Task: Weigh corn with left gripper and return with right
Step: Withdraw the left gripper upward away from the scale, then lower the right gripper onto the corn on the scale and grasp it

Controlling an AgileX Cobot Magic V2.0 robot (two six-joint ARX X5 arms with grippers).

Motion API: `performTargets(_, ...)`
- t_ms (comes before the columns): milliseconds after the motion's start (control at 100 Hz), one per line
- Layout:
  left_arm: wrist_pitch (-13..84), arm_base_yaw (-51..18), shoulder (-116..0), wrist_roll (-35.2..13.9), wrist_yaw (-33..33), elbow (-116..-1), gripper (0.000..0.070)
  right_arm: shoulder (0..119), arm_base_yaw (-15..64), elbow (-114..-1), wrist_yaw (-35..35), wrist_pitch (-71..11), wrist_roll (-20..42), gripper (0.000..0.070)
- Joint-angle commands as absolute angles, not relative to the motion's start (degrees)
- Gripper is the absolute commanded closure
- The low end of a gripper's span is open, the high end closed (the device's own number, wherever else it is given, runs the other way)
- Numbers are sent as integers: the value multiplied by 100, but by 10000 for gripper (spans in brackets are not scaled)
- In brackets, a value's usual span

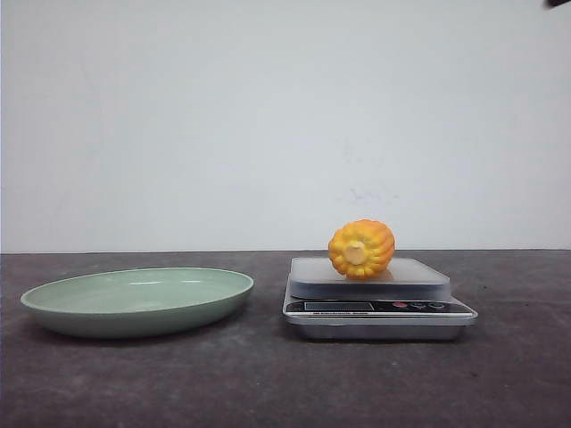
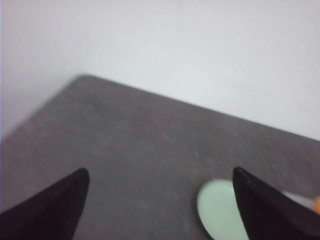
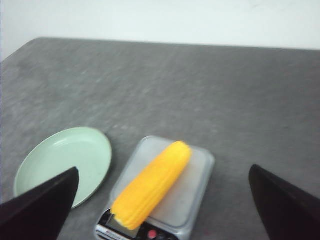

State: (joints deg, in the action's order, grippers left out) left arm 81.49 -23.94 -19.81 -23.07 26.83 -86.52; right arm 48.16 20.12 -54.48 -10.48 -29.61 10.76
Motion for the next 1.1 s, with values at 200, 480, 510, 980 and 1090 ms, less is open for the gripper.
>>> performTargets(200, 8335, -2241, -1087, -2893, 1933, -7282, 156, 6272, 2742, -5511, -589, -2340, 1450, 1)
performTargets(480, 7671, -2132, -1085, -2829, 1135, -6370, 156, 7826, 3183, -5516, -121, -1693, 1765, 5)
performTargets(510, 7653, -2132, -1083, -2794, 1133, -6326, 156, 7968, 3201, -5516, -102, -1643, 1782, 6)
performTargets(980, 7537, -2132, -1085, -2460, 1155, -6289, 156, 9028, 3216, -5518, 3, -1500, 2084, 294)
performTargets(1090, 7535, -2132, -1085, -2445, 1155, -6289, 156, 9028, 3218, -5518, -1, -1509, 2102, 636)
